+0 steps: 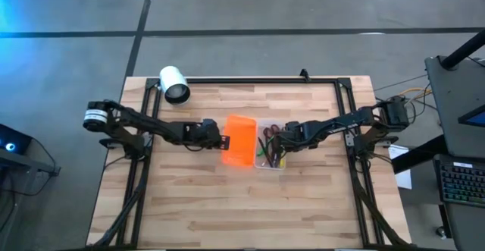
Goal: Pick & place school supplies into a supply box
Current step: Close the orange supply box
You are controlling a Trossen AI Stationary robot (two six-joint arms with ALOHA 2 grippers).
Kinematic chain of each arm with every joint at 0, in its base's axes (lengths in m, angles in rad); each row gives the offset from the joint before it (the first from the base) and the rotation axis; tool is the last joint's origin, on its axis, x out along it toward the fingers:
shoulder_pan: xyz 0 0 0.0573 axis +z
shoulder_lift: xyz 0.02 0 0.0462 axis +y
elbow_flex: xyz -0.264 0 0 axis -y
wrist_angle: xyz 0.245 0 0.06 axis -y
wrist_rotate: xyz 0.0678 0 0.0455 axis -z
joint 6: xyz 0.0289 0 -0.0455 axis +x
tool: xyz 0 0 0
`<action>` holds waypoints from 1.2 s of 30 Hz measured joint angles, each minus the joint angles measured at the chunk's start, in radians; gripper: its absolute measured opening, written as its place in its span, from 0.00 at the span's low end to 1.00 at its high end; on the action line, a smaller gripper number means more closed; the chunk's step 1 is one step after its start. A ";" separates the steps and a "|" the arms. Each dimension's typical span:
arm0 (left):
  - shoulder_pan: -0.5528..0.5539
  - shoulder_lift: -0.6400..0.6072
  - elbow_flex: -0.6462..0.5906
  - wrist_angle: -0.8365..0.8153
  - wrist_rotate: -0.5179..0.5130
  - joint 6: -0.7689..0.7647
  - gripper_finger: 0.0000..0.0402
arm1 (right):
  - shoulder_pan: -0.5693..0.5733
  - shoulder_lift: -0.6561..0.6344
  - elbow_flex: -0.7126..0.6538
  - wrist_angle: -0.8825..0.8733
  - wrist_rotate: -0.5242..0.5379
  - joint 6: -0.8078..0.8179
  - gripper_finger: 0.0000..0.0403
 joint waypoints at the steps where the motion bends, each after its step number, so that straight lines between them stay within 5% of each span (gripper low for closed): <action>1: 0.000 -0.008 0.001 0.000 -0.004 0.000 0.00 | 0.000 0.000 0.000 -0.003 0.000 -0.003 0.03; 12: -0.001 -0.097 0.059 0.039 -0.033 0.000 0.00 | 0.000 0.000 0.000 -0.028 -0.013 -0.024 0.03; 36: -0.002 -0.072 0.151 0.087 -0.018 0.064 0.00 | 0.000 0.000 0.000 0.289 -0.019 -0.090 0.03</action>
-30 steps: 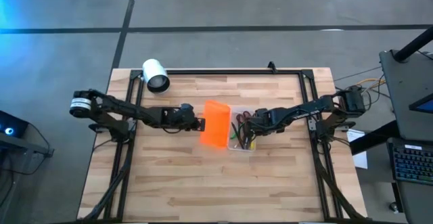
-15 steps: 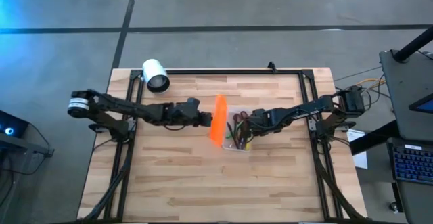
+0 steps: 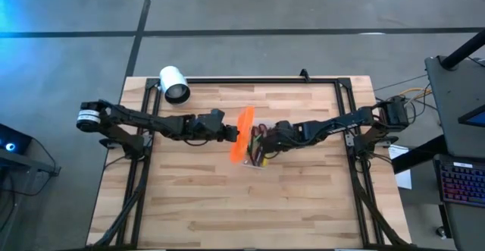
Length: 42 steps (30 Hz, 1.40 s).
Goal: Pick & place school supplies into a supply box
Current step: Close the orange supply box
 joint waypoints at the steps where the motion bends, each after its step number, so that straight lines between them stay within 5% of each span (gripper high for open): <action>1: 0.000 0.000 0.000 0.000 0.000 0.000 0.00 | 0.000 0.000 0.000 0.014 0.000 0.000 0.03; 9: 0.000 0.000 -0.002 0.003 0.000 0.012 0.00 | 0.006 0.017 0.000 0.151 -0.004 0.005 0.03; 18: 0.000 0.000 -0.014 -0.016 0.000 0.025 0.00 | 0.032 -0.006 0.001 -0.039 0.027 0.068 0.03; 22: 0.000 0.005 -0.014 -0.007 0.004 0.033 0.00 | 0.034 -0.011 0.000 0.019 0.022 0.071 0.03; 42: -0.013 0.259 0.040 0.056 0.159 0.041 0.00 | 0.023 0.056 0.002 0.186 0.031 0.091 0.03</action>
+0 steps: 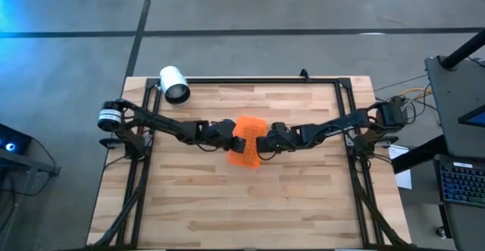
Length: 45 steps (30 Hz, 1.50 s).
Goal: Pick & place school supplies into a supply box
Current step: Close the orange supply box, then return to Home Position
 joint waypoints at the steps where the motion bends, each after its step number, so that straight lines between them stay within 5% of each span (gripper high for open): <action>1: 0.000 -0.002 0.000 -0.001 0.000 0.000 0.00 | -0.003 0.001 0.001 -0.004 -0.001 -0.006 0.03; 11: 0.001 -0.076 -0.007 -0.027 -0.015 0.030 0.00 | -0.003 -0.062 -0.001 -0.187 0.059 -0.027 0.03; 23: 0.001 -0.354 -0.005 -0.024 -0.067 0.226 0.00 | -0.002 -0.309 -0.001 -0.224 0.292 -0.255 0.03; 35: 0.001 -0.604 -0.005 -0.371 -0.066 0.358 0.00 | 0.000 -0.585 -0.001 -0.264 0.312 -0.507 0.03; 41: -0.008 -0.709 -0.005 -0.555 -0.066 0.262 0.00 | 0.001 -0.668 -0.001 -0.251 0.380 -0.557 0.03; 45: -0.046 -0.772 -0.005 -0.589 0.016 0.347 0.00 | 0.007 -0.699 -0.001 -0.221 0.359 -0.611 0.03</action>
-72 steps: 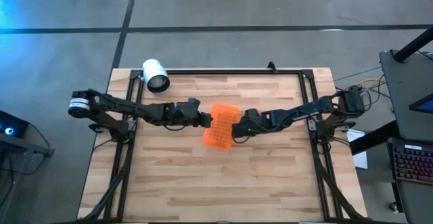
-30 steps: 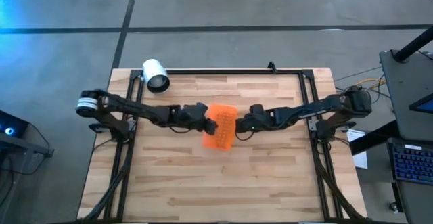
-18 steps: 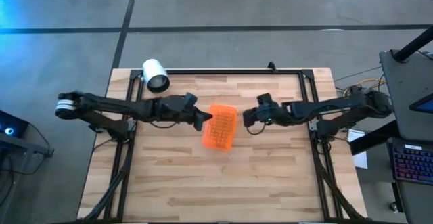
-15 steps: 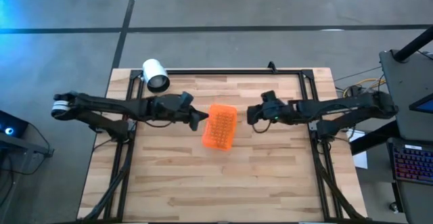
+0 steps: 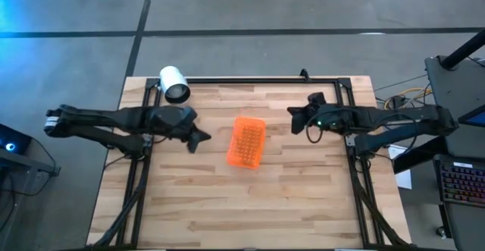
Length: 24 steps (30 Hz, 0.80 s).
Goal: Pick & place school supplies into a supply box
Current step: Return to Home Position
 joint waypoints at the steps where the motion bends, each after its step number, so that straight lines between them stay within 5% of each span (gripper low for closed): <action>1: -0.012 -0.016 0.000 -0.005 0.017 0.014 0.00 | 0.007 -0.006 0.000 0.008 -0.036 -0.027 0.03; 10: -0.118 -0.186 -0.129 0.048 -0.098 0.041 0.00 | 0.046 -0.031 -0.086 0.175 -0.159 -0.197 0.03; 19: -0.126 -0.415 -0.416 0.297 -0.093 0.101 0.00 | 0.047 -0.150 -0.553 1.014 -0.399 -0.234 0.03; 24: -0.126 -0.540 -0.560 0.424 -0.067 0.096 0.00 | 0.047 -0.250 -0.705 1.151 -0.391 -0.243 0.03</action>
